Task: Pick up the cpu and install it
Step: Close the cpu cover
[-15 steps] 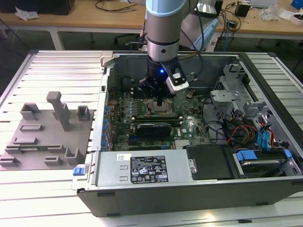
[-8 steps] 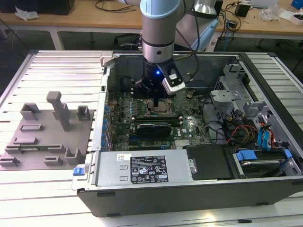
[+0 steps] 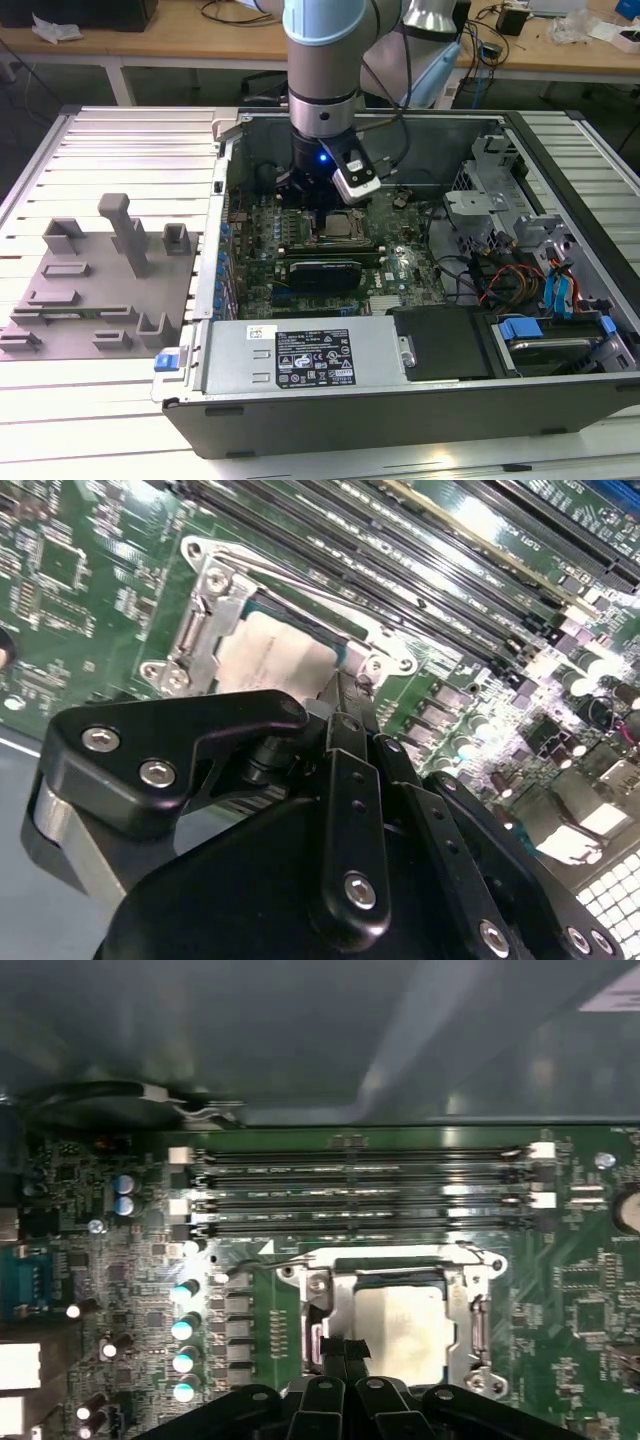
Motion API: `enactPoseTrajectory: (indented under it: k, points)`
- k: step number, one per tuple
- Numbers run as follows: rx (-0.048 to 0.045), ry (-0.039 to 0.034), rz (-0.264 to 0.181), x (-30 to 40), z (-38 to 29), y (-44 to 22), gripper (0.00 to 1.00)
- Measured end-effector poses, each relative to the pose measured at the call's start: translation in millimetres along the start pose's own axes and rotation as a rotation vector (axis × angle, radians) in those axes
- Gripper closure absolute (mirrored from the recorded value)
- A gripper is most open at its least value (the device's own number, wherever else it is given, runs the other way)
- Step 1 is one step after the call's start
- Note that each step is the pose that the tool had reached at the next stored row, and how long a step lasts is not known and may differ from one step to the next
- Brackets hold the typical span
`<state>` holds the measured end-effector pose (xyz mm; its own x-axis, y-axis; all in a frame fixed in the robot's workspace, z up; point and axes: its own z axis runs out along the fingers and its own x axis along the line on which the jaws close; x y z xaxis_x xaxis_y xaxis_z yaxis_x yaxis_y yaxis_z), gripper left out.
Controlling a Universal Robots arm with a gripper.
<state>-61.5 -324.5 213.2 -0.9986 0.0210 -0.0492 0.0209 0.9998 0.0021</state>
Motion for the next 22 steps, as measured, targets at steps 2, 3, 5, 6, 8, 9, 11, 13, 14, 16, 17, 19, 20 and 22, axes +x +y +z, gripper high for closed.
enactPoseTrajectory:
  k: [2,3,5,6,8,9,11,13,14,16,17,19,20,22]
  points:
    - [-0.0005,0.0000,-0.009,3.5,2.6,-0.1,0.89]
    - [-0.0007,0.0001,-0.014,5.3,4.3,-0.1,0.89]
    - [-0.0010,0.0001,-0.021,6.9,6.1,-0.2,0.89]
    - [-0.0010,0.0002,-0.024,7.1,6.2,-0.2,0.89]
    - [-0.0011,0.0002,-0.025,7.1,6.3,-0.1,0.89]
    - [-0.0012,0.0001,-0.025,7.1,6.4,-0.2,0.89]
    - [-0.0014,0.0000,-0.027,6.7,9.1,-0.1,0.89]
    - [-0.0012,0.0003,-0.029,6.0,9.4,-0.2,0.89]
    - [-0.0013,0.0002,-0.029,6.0,9.4,-0.2,0.89]
    - [-0.0012,0.0002,-0.029,6.0,9.5,-0.2,0.89]
    - [-0.0013,0.0002,-0.029,6.0,9.8,-0.2,0.89]
    - [-0.0010,0.0004,-0.029,6.1,10.2,-0.2,0.89]
    - [-0.0010,0.0004,-0.029,6.0,10.2,-0.2,0.89]
    - [-0.0011,0.0002,-0.029,6.0,10.3,-0.2,0.89]
